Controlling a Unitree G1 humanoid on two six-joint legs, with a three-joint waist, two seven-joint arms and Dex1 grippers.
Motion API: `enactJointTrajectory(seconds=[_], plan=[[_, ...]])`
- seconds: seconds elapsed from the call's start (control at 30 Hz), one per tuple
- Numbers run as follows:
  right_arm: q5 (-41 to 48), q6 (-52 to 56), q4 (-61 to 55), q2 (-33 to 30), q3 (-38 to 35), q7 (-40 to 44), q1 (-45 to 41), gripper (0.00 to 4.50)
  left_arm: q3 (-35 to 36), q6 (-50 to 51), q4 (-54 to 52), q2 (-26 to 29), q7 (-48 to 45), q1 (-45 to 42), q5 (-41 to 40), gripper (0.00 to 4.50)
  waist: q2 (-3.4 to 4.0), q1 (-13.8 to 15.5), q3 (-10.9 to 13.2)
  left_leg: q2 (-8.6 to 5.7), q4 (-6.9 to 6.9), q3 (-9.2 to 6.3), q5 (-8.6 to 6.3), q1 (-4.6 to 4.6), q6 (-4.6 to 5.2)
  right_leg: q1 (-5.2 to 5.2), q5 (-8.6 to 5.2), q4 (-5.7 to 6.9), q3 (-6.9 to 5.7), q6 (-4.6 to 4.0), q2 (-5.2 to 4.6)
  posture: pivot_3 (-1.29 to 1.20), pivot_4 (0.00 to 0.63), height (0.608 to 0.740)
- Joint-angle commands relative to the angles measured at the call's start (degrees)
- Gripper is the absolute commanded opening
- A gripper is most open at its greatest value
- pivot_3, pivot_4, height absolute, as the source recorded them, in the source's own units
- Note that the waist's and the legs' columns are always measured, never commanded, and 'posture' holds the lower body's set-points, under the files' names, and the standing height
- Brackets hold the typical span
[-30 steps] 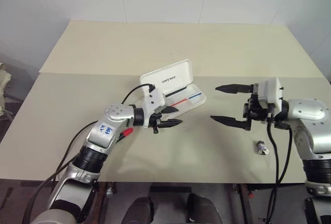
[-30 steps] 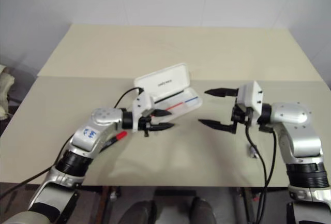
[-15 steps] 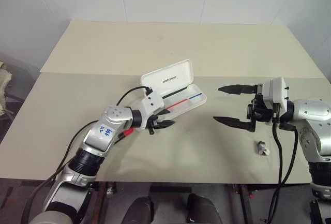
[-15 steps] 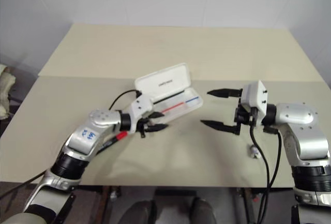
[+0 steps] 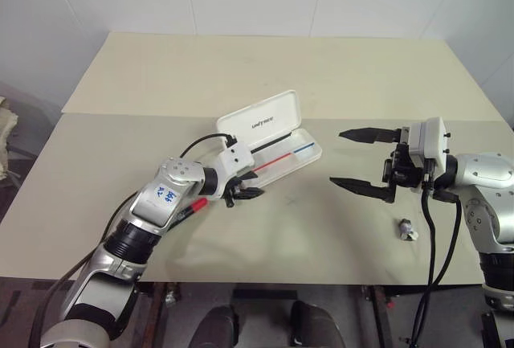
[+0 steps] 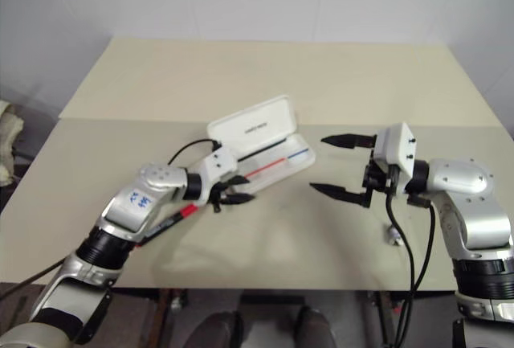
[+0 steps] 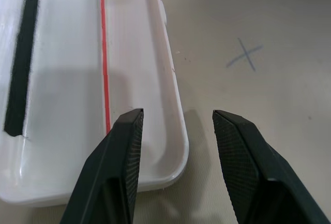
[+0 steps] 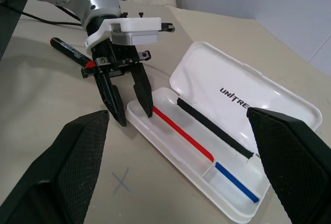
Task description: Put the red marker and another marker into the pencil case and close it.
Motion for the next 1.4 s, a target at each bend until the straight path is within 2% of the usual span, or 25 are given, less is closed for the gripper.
enactJointTrajectory(seconds=[0.03,0.07,0.13,0.23,0.3,0.33,0.67,0.83,1.0,1.4], plan=[[1.2,-0.3,-2.0,-1.1,-2.4,-0.3,-1.4,4.5,-2.7,1.1,1.1,1.8,-2.3,-0.8,2.0,2.22,0.0,0.0,0.0,0.0,0.0,0.0,0.0,0.0,0.0,0.0,0.0,0.0,0.0,0.0,0.0,0.0,0.15,0.74],[1.2,-0.3,-1.9,-1.2,-2.4,-0.3,-1.7,4.5,-3.0,0.8,1.3,1.8,-2.4,-0.9,2.3,2.22,0.0,0.0,0.0,0.0,0.0,0.01,0.0,0.0,0.0,0.0,0.0,0.0,0.0,0.0,0.0,0.0,0.15,0.74],[1.2,-0.4,-1.7,-1.2,-2.4,-0.3,-2.4,4.5,-3.8,0.9,1.2,1.8,-2.9,-0.9,2.6,1.88,0.0,0.0,0.0,0.0,0.0,0.01,0.0,0.0,0.0,0.0,0.0,0.0,0.0,0.0,0.0,0.0,0.15,0.74],[1.1,-0.5,-1.4,-1.2,-2.2,-0.2,-3.4,4.5,-5.0,1.3,0.8,1.7,-3.9,-0.6,3.2,1.04,-0.01,0.0,0.0,0.0,0.01,0.01,0.0,0.0,0.0,0.0,0.0,0.0,0.0,0.0,0.0,0.0,0.15,0.74],[1.0,-0.5,-1.2,-1.2,-2.2,-0.1,-3.7,4.5,-5.4,1.5,0.4,1.3,-3.8,-0.3,3.4,0.22,-0.02,0.0,0.0,0.0,0.01,0.01,0.0,0.01,0.0,0.0,0.0,0.0,0.0,0.0,0.0,0.0,0.15,0.74],[1.0,-0.6,-1.0,-1.1,-2.2,-0.1,-3.9,4.5,-5.6,1.5,0.2,1.2,-4.0,-0.2,3.4,0.02,-0.01,0.0,0.0,0.0,0.0,0.01,0.0,0.01,0.0,0.0,0.0,0.0,0.0,0.0,0.0,0.0,0.15,0.74],[0.8,-0.9,-0.4,-0.8,-1.7,0.3,-4.3,4.5,-6.9,-1.2,-0.2,0.9,-7.5,-0.7,3.9,0.02,-0.03,0.2,0.0,-0.01,0.07,-0.01,0.0,0.02,0.01,0.08,0.0,0.0,0.0,0.0,-0.01,0.0,0.15,0.74],[0.7,-1.1,1.3,-1.1,-1.7,1.1,-4.8,4.5,-8.3,-1.7,-3.0,3.6,-14.9,-2.3,2.3,0.02,-0.03,0.0,0.0,-0.01,0.03,0.0,-0.02,0.01,0.03,0.06,0.0,0.0,0.0,0.0,-0.01,0.0,0.15,0.74],[1.0,-0.5,1.7,-1.9,-2.3,1.9,-3.8,4.5,-9.2,-0.7,-3.7,4.1,-18.5,-3.2,2.1,0.02,-0.02,0.0,0.0,-0.02,-0.03,0.0,-0.09,-0.02,0.12,0.0,0.0,0.0,-0.01,0.0,-0.01,0.0,0.15,0.74],[4.9,5.7,-3.5,-9.1,-10.8,3.8,11.0,4.5,-12.8,2.3,-4.2,1.1,-20.8,-5.9,2.2,0.02,-0.02,1.3,0.0,-0.07,0.19,0.04,-0.24,-0.11,0.3,0.02,0.01,0.0,-0.03,0.02,-0.06,0.0,0.15,0.74]])
